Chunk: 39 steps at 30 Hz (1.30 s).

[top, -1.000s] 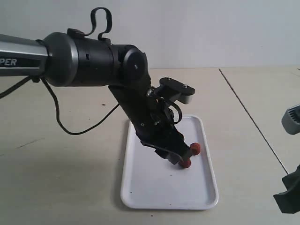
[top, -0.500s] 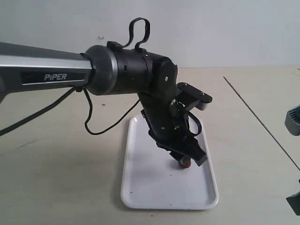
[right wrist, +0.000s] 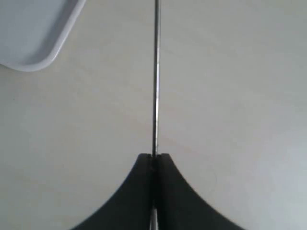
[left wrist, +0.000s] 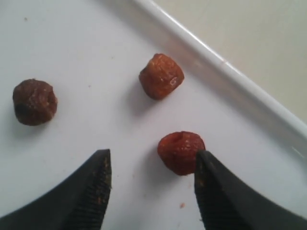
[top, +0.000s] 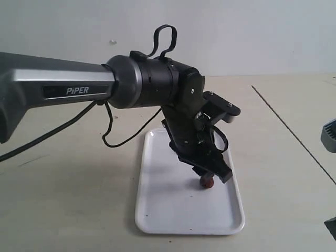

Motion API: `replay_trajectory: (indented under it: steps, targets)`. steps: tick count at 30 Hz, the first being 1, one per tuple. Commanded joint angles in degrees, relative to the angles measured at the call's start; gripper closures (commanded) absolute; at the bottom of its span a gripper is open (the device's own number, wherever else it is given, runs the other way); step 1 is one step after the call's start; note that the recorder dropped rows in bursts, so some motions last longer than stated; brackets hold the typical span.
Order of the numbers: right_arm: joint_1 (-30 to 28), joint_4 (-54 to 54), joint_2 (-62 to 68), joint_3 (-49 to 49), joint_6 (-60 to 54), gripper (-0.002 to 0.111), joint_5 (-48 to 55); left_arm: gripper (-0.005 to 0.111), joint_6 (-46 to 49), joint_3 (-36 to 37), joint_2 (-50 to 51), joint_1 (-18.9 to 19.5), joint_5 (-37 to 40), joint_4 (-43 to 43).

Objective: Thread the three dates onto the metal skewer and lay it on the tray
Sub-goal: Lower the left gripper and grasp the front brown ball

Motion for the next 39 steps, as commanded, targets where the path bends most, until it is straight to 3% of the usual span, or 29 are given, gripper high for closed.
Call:
replay_trajectory:
  steps: [1,13,17,39]
  targets:
    - [-0.31,-0.49,-0.05,-0.64,0.30,0.108,-0.34,0.054,-0.63,-0.64,0.04,-0.46,0.24,-0.04]
    - [-0.31,-0.77,-0.05,-0.64,0.30,0.108,-0.32,0.054,-1.40,-1.54,2.64,-1.47,0.33,-0.04]
    - [-0.31,-0.77,-0.05,-0.64,0.30,0.108,-0.32,0.046,-2.35,-3.44,4.14,-1.86,0.87,-0.04]
    - [-0.31,-0.92,-0.05,-0.64,0.18,0.108,-0.56,0.047,-2.35,-5.03,6.71,-2.11,2.79,2.73]
